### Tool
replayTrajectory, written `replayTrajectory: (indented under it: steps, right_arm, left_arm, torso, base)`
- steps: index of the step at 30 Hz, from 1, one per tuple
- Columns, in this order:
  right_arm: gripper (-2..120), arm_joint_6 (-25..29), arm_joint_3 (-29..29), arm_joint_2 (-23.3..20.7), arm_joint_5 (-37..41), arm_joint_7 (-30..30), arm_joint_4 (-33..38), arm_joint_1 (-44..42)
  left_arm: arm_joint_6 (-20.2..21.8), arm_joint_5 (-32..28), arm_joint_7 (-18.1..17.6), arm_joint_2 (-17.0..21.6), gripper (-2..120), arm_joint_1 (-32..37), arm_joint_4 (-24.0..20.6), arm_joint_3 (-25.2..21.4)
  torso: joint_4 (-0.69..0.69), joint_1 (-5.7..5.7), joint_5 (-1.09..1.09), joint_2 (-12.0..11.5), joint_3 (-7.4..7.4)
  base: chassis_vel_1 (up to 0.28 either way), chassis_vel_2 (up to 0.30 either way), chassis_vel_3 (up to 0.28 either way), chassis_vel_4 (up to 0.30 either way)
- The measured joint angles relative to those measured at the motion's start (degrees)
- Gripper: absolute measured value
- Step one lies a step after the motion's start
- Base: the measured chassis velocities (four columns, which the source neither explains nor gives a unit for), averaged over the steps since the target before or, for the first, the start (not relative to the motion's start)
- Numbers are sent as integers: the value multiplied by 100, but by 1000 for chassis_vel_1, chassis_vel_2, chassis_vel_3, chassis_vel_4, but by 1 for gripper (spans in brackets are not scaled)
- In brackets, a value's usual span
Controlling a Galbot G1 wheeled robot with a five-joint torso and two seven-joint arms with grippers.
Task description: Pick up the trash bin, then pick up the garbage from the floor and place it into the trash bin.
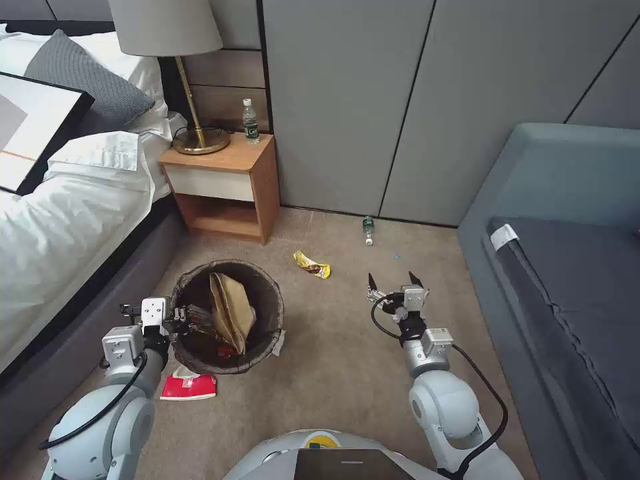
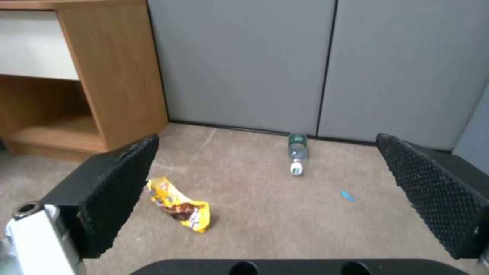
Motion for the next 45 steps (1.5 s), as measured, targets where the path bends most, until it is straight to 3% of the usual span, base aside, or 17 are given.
replayTrajectory:
  steps: [45]
  right_arm:
    - [100, 37, -69, 12, -28, -5, -33, 3]
  left_arm:
    - [-10, -13, 1, 16, 3, -14, -17, -15]
  torso:
    - [-1, 0, 0, 0, 0]
  base:
    - [-90, 94, 95, -93]
